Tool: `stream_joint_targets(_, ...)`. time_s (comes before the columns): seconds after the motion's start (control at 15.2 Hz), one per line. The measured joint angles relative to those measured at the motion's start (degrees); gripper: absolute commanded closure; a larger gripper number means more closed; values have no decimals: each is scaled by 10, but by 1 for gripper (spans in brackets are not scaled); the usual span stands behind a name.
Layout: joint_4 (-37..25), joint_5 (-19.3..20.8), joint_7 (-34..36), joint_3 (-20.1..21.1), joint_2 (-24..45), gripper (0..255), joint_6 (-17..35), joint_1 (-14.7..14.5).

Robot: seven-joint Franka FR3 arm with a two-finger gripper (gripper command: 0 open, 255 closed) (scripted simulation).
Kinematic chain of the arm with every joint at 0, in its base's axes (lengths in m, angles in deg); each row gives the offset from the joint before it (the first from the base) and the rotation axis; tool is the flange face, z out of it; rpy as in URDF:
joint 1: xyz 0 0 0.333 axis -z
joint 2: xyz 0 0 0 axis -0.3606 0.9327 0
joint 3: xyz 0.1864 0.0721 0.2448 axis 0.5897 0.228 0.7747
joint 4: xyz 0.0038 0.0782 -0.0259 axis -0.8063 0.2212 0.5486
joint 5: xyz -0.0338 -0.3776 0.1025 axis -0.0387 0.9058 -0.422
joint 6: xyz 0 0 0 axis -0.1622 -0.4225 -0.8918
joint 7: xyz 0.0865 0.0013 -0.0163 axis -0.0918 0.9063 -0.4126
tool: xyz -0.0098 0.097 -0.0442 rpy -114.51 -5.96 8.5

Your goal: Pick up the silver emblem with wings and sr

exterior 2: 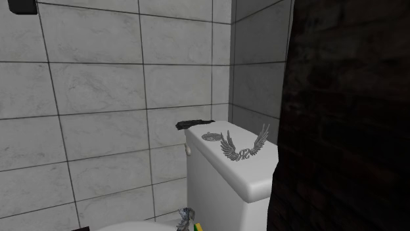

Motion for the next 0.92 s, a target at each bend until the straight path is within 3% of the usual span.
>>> stream_joint_targets(0.26, 8, -4, 4, 3, 26, 0, 38, -4)
stream_joint_targets(0.92, 17, -18, 26, 23, 173, 0, 211, -22)
